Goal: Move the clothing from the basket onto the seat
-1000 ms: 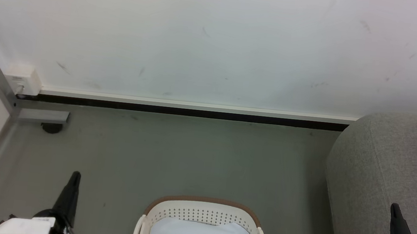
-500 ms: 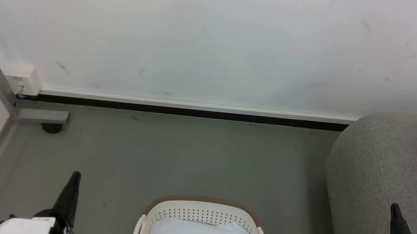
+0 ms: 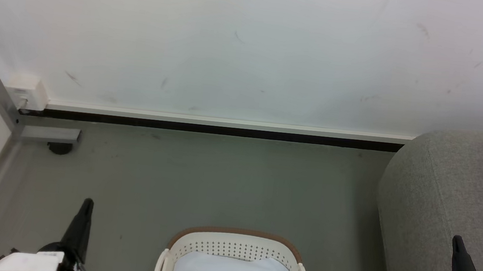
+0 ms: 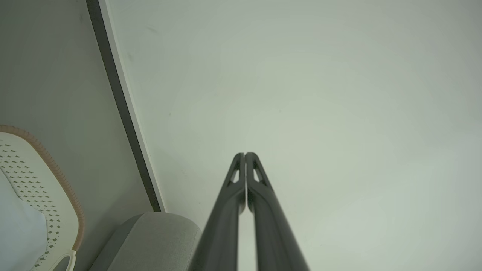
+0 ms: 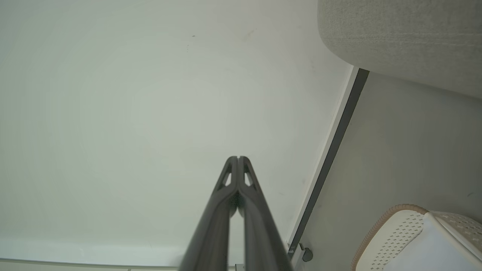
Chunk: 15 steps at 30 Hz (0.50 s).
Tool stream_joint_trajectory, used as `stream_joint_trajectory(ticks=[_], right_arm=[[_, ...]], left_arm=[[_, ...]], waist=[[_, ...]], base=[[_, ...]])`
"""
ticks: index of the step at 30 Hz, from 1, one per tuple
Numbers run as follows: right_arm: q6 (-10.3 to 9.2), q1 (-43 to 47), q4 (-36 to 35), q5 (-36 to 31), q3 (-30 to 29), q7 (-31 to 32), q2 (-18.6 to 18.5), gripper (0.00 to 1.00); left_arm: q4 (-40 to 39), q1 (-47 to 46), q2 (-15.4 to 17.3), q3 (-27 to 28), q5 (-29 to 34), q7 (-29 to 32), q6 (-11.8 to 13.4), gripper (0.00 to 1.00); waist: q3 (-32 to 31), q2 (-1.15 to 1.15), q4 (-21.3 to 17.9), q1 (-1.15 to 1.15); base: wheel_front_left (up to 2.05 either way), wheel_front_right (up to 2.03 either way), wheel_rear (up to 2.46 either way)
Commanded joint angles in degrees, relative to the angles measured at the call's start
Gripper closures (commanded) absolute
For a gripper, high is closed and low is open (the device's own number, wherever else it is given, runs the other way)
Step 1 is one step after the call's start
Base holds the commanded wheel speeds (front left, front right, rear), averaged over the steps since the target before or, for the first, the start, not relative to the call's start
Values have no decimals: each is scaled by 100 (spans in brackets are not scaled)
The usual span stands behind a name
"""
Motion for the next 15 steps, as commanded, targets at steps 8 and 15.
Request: stream_joint_trajectory(ticks=[8,15], right_arm=[[-14,-66,-22,10,-17,16,-38,100],[-14,-66,-22,10,-17,16,-38,100]], left_arm=[[3,-54,12,16,-79,23,-38,100],[3,-54,12,16,-79,23,-38,100]], waist=[[0,0,0,0],[0,0,0,0]], base=[[0,0,0],[0,0,0]])
